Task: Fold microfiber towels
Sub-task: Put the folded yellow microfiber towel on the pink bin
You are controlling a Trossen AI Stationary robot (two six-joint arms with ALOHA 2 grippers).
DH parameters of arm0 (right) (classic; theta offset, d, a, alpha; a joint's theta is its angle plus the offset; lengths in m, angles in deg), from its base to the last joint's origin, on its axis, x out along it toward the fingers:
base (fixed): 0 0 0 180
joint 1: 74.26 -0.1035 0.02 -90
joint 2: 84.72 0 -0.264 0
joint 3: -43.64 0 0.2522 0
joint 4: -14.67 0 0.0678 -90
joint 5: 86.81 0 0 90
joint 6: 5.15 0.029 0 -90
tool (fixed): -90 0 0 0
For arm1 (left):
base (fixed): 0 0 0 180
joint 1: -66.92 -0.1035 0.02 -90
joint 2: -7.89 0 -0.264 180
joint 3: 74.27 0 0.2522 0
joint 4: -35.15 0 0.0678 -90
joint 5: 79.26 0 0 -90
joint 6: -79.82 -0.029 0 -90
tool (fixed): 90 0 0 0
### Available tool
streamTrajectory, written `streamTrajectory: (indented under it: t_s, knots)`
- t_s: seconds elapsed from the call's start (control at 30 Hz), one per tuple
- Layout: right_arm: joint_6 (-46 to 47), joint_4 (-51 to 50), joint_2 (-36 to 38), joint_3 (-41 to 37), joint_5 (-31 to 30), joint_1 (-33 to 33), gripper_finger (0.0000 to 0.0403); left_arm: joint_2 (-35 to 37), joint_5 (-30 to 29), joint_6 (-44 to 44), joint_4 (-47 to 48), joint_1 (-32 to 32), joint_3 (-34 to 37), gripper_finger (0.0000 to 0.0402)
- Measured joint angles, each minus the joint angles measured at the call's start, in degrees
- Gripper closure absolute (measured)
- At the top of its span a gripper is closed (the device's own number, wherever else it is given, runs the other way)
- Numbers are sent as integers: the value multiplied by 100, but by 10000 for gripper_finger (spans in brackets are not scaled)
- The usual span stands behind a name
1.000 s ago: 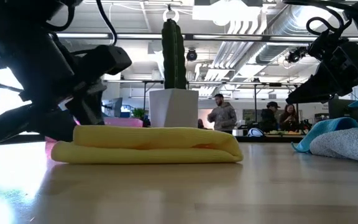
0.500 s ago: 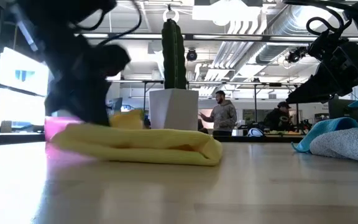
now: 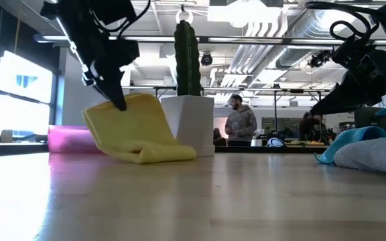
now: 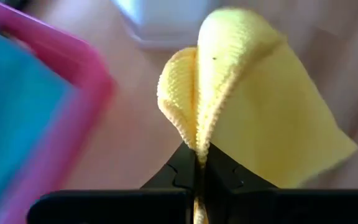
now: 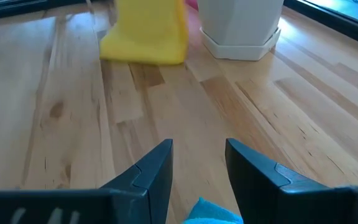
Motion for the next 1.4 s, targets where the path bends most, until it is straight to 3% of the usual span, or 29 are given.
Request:
streamTrajectory:
  t_s: [0.27, 0.6, 1.13, 1.4]
  knots:
    - [0, -41, 0, 0, 1, -1, 264, 21, -18, -683, -139, -1287, -2, 400]
    - [0, -45, 0, 0, 2, -1, 264, 23, -115, -1877, -1292, -2449, -4, 401]
    - [0, -45, 0, 0, 4, -1, 264, 23, -234, -660, -1336, -4085, -7, 398]
    - [0, -45, 0, -1, 4, -1, 264, 23, -273, 215, -457, -4389, -9, 397]
